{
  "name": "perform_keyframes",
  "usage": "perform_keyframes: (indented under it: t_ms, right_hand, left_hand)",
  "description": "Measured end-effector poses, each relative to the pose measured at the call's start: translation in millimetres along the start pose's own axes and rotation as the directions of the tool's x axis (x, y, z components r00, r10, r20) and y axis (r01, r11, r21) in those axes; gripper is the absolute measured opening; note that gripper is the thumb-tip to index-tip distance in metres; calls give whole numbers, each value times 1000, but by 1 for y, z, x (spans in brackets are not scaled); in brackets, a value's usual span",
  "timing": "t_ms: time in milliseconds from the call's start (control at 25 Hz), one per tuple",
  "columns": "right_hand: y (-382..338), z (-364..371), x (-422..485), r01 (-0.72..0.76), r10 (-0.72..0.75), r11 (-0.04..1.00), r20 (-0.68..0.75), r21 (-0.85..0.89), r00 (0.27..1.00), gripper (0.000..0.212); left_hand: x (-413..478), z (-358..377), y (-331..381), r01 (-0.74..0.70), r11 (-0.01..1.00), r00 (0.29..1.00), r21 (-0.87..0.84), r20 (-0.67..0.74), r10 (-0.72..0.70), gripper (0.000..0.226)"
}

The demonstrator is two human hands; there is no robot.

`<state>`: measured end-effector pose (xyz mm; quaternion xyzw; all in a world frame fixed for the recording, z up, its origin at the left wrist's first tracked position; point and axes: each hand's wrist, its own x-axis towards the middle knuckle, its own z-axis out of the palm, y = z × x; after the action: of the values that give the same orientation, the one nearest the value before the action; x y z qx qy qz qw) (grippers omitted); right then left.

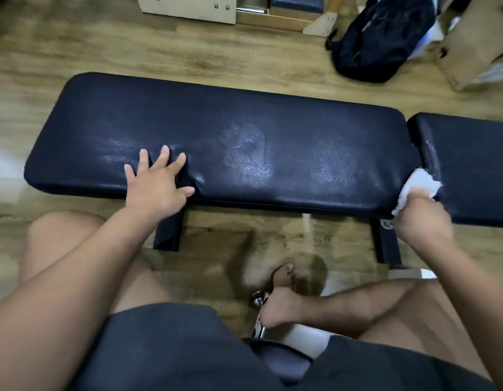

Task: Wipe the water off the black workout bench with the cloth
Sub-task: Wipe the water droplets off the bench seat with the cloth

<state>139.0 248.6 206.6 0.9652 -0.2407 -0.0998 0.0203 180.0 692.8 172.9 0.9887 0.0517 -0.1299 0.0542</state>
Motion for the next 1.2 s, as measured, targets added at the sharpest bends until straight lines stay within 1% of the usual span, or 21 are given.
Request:
perform_keyframes:
  t_ms: [80,160,200,240,280,320,360,400,480,520,600,680,720,760,880,920,1040,1120,1200]
  right_hand:
    - [-22,9,-21,-9,9,1000,24,-2,1000,43]
    - [-59,18,-49,22,-23,999,41,30,999,49]
    - [-82,23,-64,69,-72,996,44,64,996,54]
    - [-108,26,-78,154,-160,982,44,110,986,61]
    - [-134,31,-92,285,-293,946,27,154,956,68]
    - [-158,36,-104,427,-434,886,0,179,901,72]
    - [-177,39,-112,540,-546,820,-21,191,837,72]
    - [-188,39,-118,607,-613,770,-35,195,789,70]
    - [-189,37,-114,655,-659,733,-47,185,751,66]
    - [-181,34,-109,678,-680,715,-54,171,731,65]
    - [-161,27,-98,753,-747,646,-98,127,657,63]
    - [-148,20,-79,812,-804,583,-127,24,581,54]
    - [-147,20,-69,836,-833,547,-129,-43,539,53]
    - [-150,22,-59,857,-862,506,-108,-103,496,56]
    - [-169,30,-41,910,-933,350,-1,-224,359,66]
    - [-177,32,-41,923,-949,305,-1,-235,314,66]
    - [-205,35,-53,930,-975,223,-67,-292,213,64]
    - [-244,38,-65,931,-987,163,-49,-328,155,64]
    - [-298,41,-82,944,-995,101,-18,-313,101,63]
  left_hand:
    - [0,0,1,2,1000,1000,-20,-4,-2,74]
    - [0,-1,0,-13,1000,1000,-25,-6,13,74]
    - [-1,-2,0,-19,999,1000,-29,-8,19,73]
    - [-2,-3,0,-17,999,1000,-39,-8,17,73]
    - [-3,-4,0,-10,998,1000,-56,-5,9,73]
    - [-4,-5,1,-3,997,1000,-80,-2,3,74]
    - [-5,-5,1,-1,994,1000,-108,1,1,73]
    - [-7,-5,1,-4,991,1000,-137,-3,4,73]
    - [-12,-6,-1,-18,973,1000,-228,-24,13,68]
    - [-15,-8,-3,-25,951,999,-307,-33,16,64]
    - [-23,-13,-10,-41,884,999,-465,-46,22,58]
    - [-31,-17,-17,-64,849,998,-525,-41,50,56]
    - [-34,-19,-21,-75,842,997,-534,-39,64,56]
    - [-37,-20,-28,-74,836,997,-543,-37,64,56]
    - [-48,-19,-52,-40,835,999,-549,-40,21,56]
    - [-51,-19,-60,-28,832,999,-554,-49,1,56]
    - [-54,-22,-79,18,830,994,-557,-81,-76,56]
    - [-57,-20,-94,69,837,990,-543,-66,-124,53]
    - [-62,-18,-107,117,845,985,-521,-49,-167,50]
